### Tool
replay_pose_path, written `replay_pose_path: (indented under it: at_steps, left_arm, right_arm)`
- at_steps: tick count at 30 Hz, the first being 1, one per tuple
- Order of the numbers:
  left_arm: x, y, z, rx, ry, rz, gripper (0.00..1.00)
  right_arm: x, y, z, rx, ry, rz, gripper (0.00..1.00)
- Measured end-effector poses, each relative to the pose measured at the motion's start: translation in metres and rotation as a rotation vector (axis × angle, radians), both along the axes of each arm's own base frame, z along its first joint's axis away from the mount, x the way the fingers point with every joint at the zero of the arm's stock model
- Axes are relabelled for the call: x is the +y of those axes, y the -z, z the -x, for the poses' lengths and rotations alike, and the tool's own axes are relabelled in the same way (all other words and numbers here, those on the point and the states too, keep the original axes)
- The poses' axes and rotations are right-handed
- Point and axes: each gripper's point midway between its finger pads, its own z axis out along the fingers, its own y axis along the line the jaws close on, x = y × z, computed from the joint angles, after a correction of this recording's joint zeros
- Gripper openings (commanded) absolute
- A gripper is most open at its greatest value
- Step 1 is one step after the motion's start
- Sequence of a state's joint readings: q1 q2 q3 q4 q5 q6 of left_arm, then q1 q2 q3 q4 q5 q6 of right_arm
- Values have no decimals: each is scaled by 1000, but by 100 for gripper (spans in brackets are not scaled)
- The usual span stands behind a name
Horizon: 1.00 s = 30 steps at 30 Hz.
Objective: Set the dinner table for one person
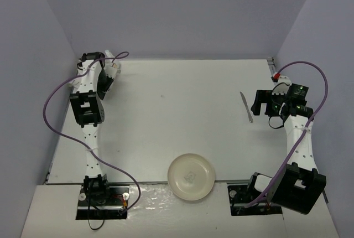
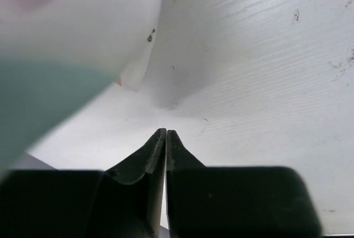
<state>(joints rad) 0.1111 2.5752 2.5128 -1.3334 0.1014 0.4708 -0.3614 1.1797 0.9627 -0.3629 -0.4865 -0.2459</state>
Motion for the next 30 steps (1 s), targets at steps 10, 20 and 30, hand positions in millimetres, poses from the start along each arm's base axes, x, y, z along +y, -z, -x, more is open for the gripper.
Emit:
replay_pose_path:
  at_steps: [10,20,30]
  left_arm:
    - [21,-64,-29,-198,-53,-138,79]
    - [59,-66,-48,-249,-33,-351,82]
    - [72,1,-52,-139,7,-361,37]
  right_arm:
    - [-1,2,1,4,2,-1,100]
    - [-9,4,3,12,30,2,100]
    - [-36,3,10,8,129,-22,100]
